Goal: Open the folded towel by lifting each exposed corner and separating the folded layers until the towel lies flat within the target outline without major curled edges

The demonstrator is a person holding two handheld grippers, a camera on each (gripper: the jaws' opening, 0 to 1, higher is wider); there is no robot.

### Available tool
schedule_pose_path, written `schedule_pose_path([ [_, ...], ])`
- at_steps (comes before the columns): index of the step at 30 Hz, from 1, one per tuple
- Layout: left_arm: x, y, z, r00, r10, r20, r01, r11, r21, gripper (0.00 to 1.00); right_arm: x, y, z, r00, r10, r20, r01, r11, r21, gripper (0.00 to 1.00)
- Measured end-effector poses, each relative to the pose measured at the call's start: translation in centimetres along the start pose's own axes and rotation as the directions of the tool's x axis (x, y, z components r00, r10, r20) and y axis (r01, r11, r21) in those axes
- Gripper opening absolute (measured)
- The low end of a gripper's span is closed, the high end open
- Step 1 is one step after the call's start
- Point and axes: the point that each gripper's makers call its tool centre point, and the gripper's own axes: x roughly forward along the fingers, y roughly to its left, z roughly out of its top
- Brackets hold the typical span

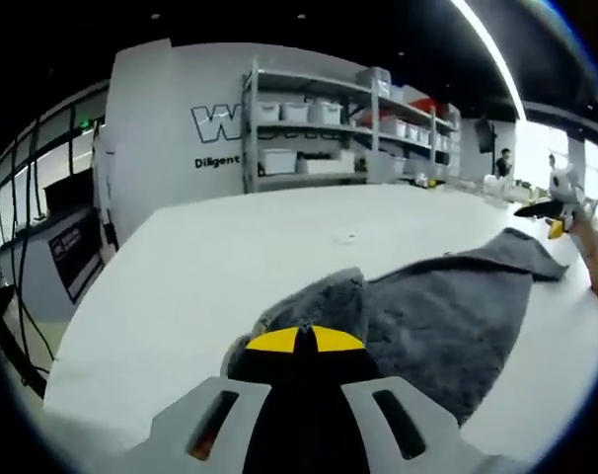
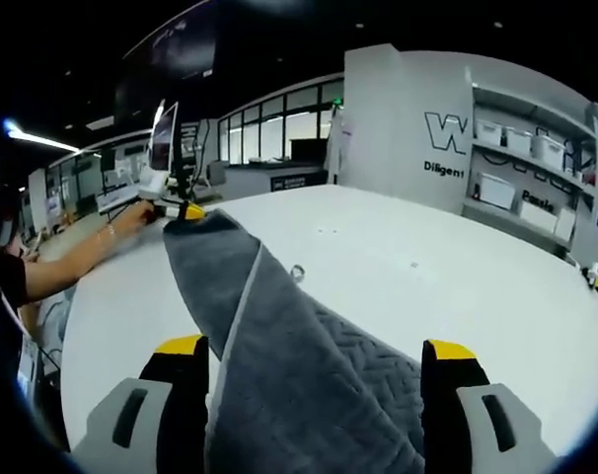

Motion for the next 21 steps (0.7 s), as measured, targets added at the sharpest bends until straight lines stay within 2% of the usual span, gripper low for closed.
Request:
schedule_pose_path([
  [6,-2.1,-3.0,1.2,0.999,-0.038,0.030,0.036,0.997,0.065,0.02,-0.2,0.3,0.0,1.000,0.007,-0.004,-0.007,1.000,-0.012,0.89],
  [10,-3.5,-5.0,1.2,0.996,-0.076,0.036,0.073,0.993,0.093,0.02,-0.3,0.2,0.0,1.000,0.006,-0.007,-0.006,1.000,-0.005,0.89],
  [13,-4.2,-6.0,0.9,0.994,-0.104,0.027,0.100,0.989,0.106,0.02,-0.2,0.3,-0.1,1.000,0.011,-0.009,-0.011,1.000,-0.001,0.90],
  [16,-5.0,-7.2,-0.4,0.991,-0.130,-0.013,0.130,0.984,0.123,0.02,-0.2,0.2,0.0,1.000,0.013,-0.007,-0.013,1.000,0.001,0.90],
  [21,-5.8,-7.4,-1.9,0.993,-0.092,-0.068,0.104,0.972,0.210,0.02,-0.2,0.4,-0.1,1.000,0.016,-0.009,-0.016,1.000,0.003,0.90],
])
